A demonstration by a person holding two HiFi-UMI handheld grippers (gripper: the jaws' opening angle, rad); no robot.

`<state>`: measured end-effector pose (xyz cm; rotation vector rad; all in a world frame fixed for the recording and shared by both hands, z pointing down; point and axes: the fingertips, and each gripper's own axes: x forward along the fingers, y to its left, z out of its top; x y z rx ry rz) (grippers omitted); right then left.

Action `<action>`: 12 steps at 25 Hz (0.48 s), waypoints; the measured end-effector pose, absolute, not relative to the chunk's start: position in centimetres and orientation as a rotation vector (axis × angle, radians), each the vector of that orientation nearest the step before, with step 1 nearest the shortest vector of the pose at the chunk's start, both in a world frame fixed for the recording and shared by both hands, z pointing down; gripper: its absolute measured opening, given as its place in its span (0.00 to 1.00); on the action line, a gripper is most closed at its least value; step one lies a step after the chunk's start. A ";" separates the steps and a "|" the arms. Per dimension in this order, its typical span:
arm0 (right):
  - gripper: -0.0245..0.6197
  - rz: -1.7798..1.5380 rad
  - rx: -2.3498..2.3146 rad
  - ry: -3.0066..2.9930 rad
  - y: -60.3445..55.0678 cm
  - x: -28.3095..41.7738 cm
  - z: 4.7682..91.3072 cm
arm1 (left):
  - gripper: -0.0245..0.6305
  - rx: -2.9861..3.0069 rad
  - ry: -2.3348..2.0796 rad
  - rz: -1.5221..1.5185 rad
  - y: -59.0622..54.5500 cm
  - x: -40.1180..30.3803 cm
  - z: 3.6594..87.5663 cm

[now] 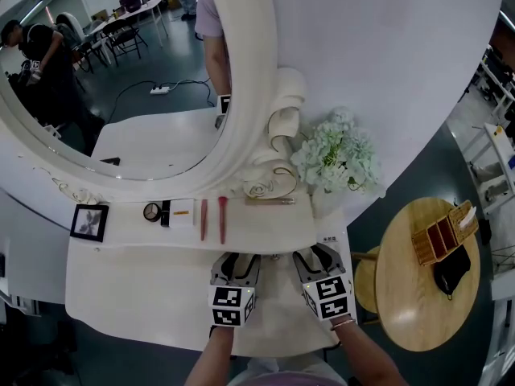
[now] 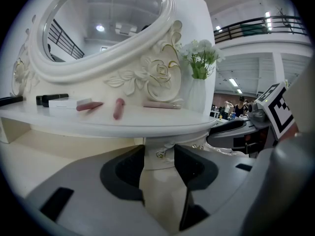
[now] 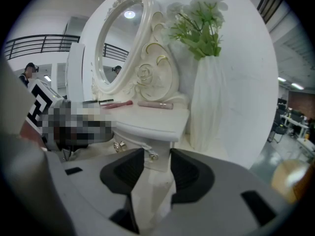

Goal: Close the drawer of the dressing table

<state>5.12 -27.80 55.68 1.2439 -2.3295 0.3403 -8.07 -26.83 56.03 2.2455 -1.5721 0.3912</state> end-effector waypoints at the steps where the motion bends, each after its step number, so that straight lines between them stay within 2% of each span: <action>1: 0.31 0.340 1.246 -2.330 -27.9 5.1 55.7 | 0.33 2.246 -1.572 0.391 -26.9 -8.1 56.0; 12: 0.31 0.334 1.251 -2.333 -28.3 5.1 55.7 | 0.33 2.244 -1.578 0.382 -27.3 -8.1 56.0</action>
